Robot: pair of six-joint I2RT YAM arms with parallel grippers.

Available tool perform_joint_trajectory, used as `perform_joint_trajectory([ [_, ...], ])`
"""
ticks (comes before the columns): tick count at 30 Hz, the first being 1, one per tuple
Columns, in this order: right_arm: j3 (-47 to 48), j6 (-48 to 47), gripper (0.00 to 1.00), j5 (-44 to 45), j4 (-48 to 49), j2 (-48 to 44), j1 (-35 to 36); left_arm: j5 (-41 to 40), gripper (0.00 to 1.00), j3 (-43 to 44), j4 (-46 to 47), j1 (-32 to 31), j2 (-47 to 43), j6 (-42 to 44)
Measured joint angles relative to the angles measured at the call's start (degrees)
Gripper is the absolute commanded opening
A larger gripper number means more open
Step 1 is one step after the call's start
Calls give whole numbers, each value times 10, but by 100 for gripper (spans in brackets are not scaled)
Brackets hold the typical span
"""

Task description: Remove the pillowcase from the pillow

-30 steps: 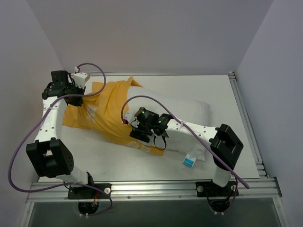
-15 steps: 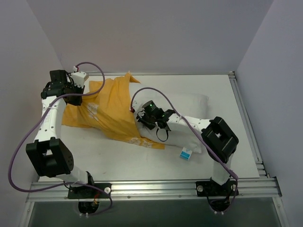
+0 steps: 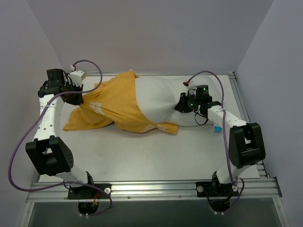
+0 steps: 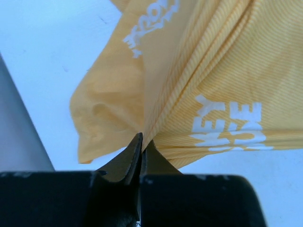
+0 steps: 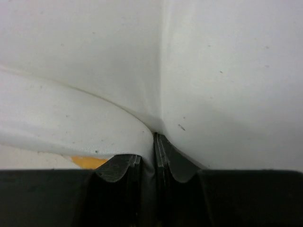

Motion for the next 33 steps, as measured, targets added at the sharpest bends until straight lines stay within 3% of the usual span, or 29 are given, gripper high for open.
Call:
perform_joint_trajectory([
  [5, 0, 6, 0, -11, -47, 0, -94, -60, 2, 28, 10, 26, 2, 21],
  [9, 1, -5, 0, 49, -82, -1, -168, -160, 2, 56, 57, 76, 2, 56],
  [13, 2, -11, 0, 93, -90, -6, -196, -222, 2, 83, 84, 103, 2, 72],
  [23, 4, 16, 0, 123, -90, -21, -161, -116, 2, 102, 69, 41, -50, 42],
  [33, 28, 123, 0, 141, -86, -48, -121, -42, 2, 225, 41, -18, -55, -24],
])
